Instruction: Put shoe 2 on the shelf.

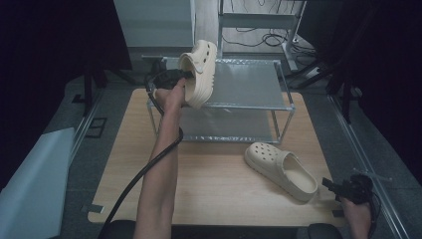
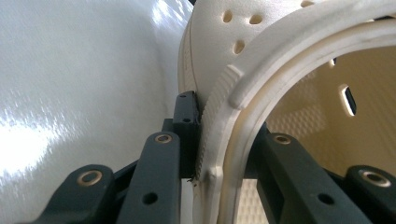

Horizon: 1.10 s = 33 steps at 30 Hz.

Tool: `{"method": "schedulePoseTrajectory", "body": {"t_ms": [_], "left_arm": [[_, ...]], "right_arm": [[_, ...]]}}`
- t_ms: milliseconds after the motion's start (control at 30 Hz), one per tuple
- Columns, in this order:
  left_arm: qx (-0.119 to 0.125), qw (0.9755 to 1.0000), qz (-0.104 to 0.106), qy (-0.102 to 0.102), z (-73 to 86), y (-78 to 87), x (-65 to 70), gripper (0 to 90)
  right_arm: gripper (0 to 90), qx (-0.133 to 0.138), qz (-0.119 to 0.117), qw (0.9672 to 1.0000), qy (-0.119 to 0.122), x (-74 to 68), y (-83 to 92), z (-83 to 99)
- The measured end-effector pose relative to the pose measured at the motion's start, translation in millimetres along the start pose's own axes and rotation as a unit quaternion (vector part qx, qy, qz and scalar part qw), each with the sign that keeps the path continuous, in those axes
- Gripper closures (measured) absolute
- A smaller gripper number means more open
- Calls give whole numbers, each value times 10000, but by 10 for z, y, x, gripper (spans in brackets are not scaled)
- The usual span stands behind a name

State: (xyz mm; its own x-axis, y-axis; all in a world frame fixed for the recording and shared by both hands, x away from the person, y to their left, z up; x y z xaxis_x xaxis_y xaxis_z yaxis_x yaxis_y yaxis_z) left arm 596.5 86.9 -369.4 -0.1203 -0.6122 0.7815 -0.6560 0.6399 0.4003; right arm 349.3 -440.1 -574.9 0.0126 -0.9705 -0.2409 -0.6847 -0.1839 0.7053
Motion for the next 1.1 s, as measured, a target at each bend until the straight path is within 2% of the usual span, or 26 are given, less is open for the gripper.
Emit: {"method": "schedulePoseTrajectory", "body": {"t_ms": [233, 300, 400, 433, 567, 900, 1100], "left_arm": [[273, 9985, -463, -68, -131, 13, -87, 746], [289, 9982, -515, -58, -132, 2, -102, 743], [285, 9983, -513, 27, -111, -38, -115, 719], [319, 9983, -479, 33, -106, -50, -107, 687], [354, 9985, -427, -21, -95, -91, -35, 624], [382, 9969, -601, -326, -57, -181, 114, 501], [342, 9962, -592, -531, -24, -234, 187, 425]], "right_arm": [[127, -29, -5, 10000, -8, 5, -6, 7], [128, -35, -7, 10000, -7, 3, -7, 9], [128, -32, -6, 10000, -2, 0, -7, 7], [128, -32, -7, 10000, 4, -3, -7, 7], [128, -27, -10, 10000, 5, -5, -3, 7], [130, -49, -18, 10000, -1, -6, -4, 12], [131, -53, -17, 10000, -4, -5, -4, 13]]}}
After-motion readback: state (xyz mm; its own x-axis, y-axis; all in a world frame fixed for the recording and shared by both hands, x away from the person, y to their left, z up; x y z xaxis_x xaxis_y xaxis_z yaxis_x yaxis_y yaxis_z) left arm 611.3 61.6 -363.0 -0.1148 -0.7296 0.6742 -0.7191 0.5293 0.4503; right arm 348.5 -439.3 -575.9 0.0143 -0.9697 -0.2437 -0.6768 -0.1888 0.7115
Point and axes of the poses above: each handheld gripper's, and its own axes: y roughly backward along the jaws, z roughly out of its underside, x roughly to its right, the point moved 10 cm from there along -y, roughly forward along the jaws, and after that the axes turned 2 degrees about -y, right-handed, at the moved point
